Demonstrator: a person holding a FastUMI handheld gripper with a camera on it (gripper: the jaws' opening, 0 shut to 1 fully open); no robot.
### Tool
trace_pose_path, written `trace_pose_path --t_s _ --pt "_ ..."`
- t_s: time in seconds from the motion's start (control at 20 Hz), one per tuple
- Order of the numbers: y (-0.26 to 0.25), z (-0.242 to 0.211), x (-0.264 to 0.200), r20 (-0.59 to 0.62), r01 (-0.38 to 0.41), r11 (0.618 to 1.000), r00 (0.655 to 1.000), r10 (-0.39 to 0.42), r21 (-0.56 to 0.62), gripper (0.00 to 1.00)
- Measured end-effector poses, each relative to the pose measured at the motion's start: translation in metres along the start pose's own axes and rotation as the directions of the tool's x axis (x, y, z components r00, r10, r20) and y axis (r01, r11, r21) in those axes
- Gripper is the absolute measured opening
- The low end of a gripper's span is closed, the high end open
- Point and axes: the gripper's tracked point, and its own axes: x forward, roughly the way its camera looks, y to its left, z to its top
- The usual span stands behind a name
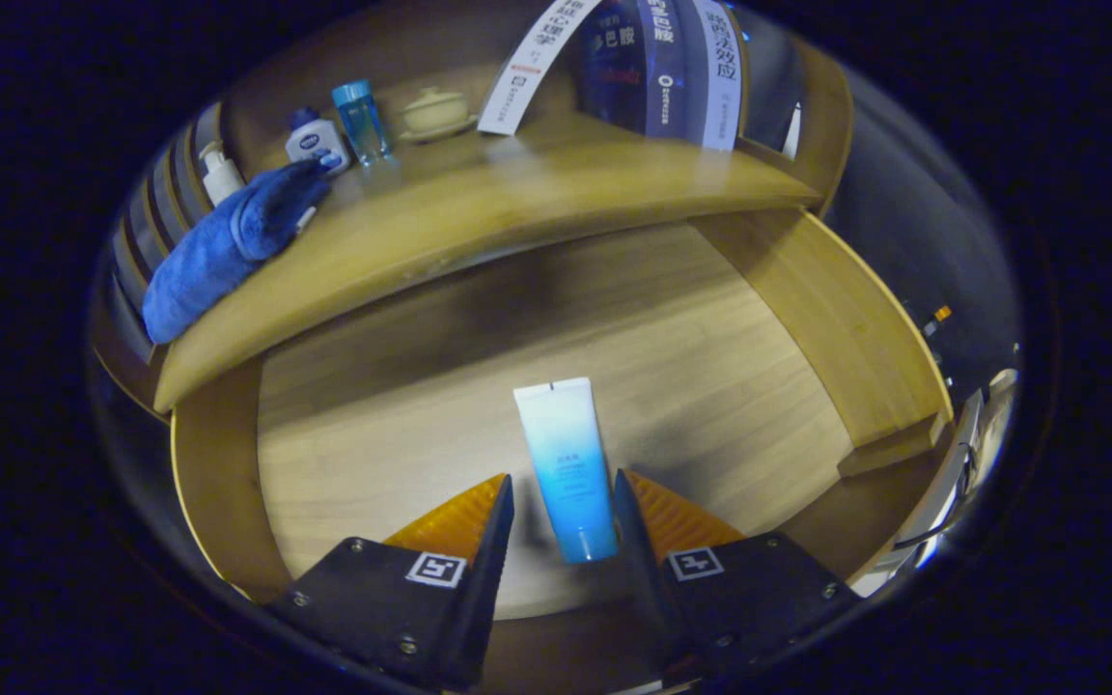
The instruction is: Pull open the drawer, take out the items inside it, and place them on the countertop above the cabinet.
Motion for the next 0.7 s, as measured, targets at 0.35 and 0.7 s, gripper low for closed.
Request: trace_pose_path --t_s 0.35,0.7 --pt "-0.011 -0.012 0.003 -0.152 0.053 0.999 0.987 -0.051 0.009 0.51" --pt "-0.010 -0.010 0.001 -0.071 0.045 0.999 0.997 -0.044 0.014 0.36"
